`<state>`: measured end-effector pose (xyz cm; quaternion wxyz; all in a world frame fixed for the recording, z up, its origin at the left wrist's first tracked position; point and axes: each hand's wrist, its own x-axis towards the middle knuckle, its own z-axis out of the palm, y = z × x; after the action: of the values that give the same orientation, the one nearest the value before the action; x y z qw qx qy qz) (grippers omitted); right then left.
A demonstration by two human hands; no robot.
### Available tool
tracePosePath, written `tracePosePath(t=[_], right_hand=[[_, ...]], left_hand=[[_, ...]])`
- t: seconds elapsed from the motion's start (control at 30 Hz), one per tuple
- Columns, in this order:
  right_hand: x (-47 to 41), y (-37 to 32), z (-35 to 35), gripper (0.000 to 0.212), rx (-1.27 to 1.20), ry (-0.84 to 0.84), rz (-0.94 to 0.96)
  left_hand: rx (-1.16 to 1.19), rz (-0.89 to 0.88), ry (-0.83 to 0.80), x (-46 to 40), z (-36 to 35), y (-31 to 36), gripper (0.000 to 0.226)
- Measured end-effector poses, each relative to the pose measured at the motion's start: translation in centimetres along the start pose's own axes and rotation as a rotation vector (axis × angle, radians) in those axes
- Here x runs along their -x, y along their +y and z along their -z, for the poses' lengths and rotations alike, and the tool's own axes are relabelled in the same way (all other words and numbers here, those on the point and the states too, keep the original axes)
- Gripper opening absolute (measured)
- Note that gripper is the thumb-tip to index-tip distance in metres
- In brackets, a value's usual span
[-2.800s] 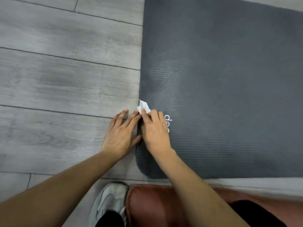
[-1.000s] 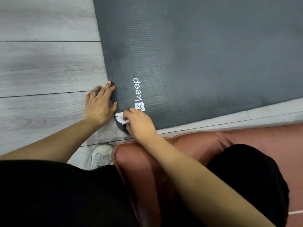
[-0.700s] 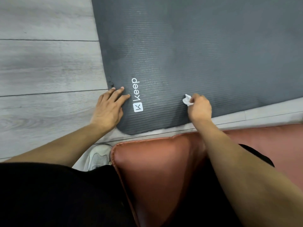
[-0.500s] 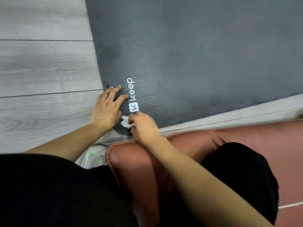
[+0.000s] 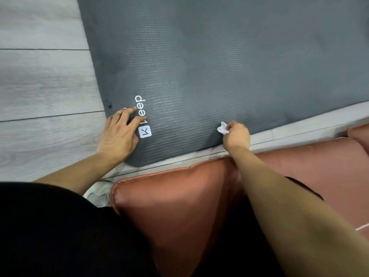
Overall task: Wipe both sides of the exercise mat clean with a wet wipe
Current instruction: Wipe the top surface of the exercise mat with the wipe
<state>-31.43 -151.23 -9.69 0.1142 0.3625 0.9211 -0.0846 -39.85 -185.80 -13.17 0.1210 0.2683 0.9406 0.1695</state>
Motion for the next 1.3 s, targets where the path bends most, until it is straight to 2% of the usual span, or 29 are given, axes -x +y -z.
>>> tracePosePath(t=[0.1,0.23,0.3,0.4,0.53,0.8,0.93,1.1,1.3], right_hand=[[3.5,-3.7,-1.7,0.023,-0.057,-0.042,0.168],[7.5,-8.2,-2.9,0.024,-0.055,-0.296,0.564],[7.2,-8.1,-3.0,0.024,-0.011,-0.292,0.704],[4.1,-5.3,-2.7,0.022,0.006,-0.227,0.777],[-1.2,-0.7,-1.2,0.015,0.044,-0.062,0.663],[-12.6,11.7,2.5,0.023,0.201,0.175,0.176],[-17.0,17.5,3.7,0.026,0.213,0.170,0.008],[-20.3,21.5,4.7,0.023,0.159,0.179,-0.111],[-19.8,20.8,4.9,0.019,-0.058,0.196,-0.231]], left_hand=[[0.012,-0.042,0.004,-1.1,-0.8,1.4,0.062],[-0.024,-0.183,-0.030,-3.3,-1.8,5.0,0.060],[-0.031,-0.239,-0.034,-4.5,-2.2,6.5,0.058],[-0.086,-0.307,-0.075,-5.6,-2.9,7.7,0.058],[-0.186,-0.313,-0.122,-5.2,-3.4,7.2,0.064],[-0.177,-0.228,-0.082,-4.9,-3.7,7.5,0.067],[-0.176,-0.227,-0.103,-5.2,-3.7,7.1,0.067],[-0.185,-0.240,-0.099,-5.3,-3.8,6.5,0.063],[-0.186,-0.255,-0.092,-5.4,-4.0,6.2,0.058]])
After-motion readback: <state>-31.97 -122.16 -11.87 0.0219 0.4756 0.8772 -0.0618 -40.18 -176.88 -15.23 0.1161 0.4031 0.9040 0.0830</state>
